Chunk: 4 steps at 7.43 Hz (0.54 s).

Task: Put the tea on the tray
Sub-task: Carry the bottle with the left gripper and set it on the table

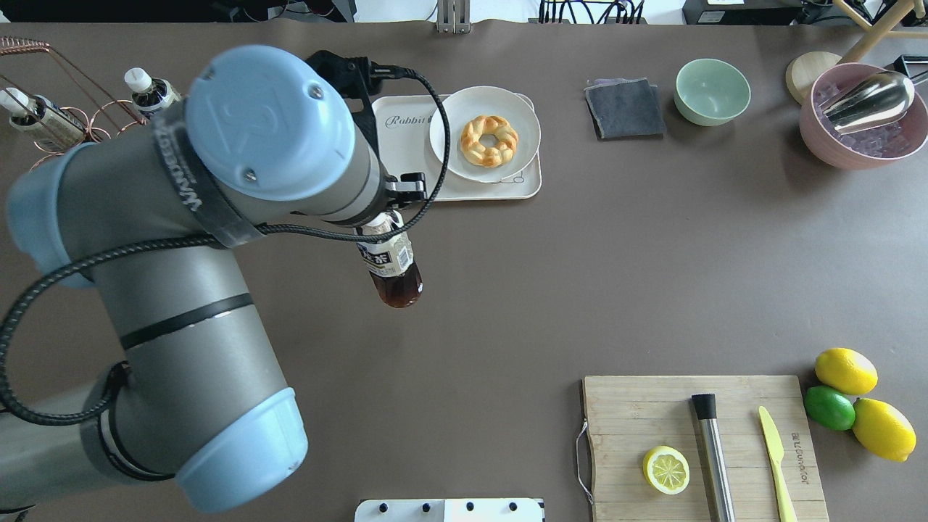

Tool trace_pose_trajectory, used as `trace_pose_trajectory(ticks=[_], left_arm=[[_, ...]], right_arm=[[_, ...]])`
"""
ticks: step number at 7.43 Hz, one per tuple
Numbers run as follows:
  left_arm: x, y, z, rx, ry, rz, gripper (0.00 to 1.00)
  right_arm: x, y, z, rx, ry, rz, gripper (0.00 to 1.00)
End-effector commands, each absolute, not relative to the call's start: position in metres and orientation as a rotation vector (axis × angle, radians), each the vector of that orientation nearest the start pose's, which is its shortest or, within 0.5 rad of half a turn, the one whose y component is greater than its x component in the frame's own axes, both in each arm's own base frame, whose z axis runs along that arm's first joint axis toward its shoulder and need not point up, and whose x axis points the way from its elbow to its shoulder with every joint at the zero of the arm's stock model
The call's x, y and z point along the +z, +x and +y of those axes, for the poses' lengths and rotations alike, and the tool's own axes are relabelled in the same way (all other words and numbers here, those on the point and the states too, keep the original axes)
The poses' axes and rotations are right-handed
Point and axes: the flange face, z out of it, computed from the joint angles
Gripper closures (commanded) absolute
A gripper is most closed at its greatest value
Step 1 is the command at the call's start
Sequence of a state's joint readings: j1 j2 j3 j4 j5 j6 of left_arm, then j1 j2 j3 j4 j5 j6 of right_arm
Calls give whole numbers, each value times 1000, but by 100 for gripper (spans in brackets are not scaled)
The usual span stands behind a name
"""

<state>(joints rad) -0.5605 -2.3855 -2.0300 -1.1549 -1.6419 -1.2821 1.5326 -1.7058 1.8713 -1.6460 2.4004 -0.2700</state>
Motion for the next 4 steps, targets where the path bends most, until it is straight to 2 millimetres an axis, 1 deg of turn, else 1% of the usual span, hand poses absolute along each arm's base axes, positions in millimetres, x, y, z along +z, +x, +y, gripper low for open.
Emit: trace_pose_trajectory(ticks=[1, 3, 4], left_arm=[[49, 491, -369, -218, 282, 793, 100], [55, 513, -359, -193, 274, 801, 100], [56, 515, -359, -192, 273, 799, 100]], right_arm=[[575, 43, -437, -329, 184, -817, 0], [576, 43, -436, -331, 184, -816, 0], [575, 43, -436, -332, 185, -816, 0]])
